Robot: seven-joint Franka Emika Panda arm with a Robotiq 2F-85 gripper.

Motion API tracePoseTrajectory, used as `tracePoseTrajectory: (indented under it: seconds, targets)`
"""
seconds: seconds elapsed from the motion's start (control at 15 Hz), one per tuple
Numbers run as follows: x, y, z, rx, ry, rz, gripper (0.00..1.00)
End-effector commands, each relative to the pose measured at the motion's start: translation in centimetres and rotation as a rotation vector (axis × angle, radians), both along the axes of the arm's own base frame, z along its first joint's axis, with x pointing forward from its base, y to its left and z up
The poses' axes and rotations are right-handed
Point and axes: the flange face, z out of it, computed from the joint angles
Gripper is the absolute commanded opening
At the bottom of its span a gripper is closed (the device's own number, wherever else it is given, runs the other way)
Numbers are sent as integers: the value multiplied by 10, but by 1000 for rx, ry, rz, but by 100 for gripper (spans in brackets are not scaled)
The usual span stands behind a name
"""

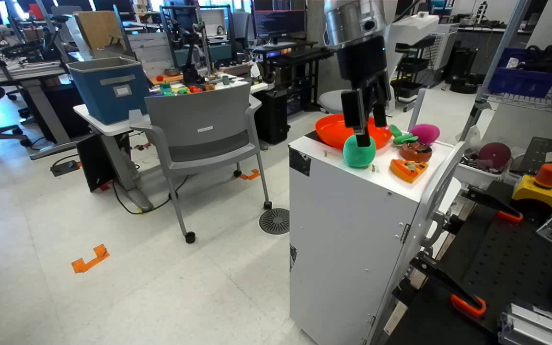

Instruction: Put the green object on the orange plate

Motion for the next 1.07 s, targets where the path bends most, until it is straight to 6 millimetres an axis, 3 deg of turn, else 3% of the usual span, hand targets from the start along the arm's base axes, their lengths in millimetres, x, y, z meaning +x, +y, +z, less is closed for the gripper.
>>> tracePoseTrajectory:
  seconds: [0.0,1.0]
  targets:
    - [9,2,0,-5,24,-6,100]
    - [15,12,3,-2,-63,7,100]
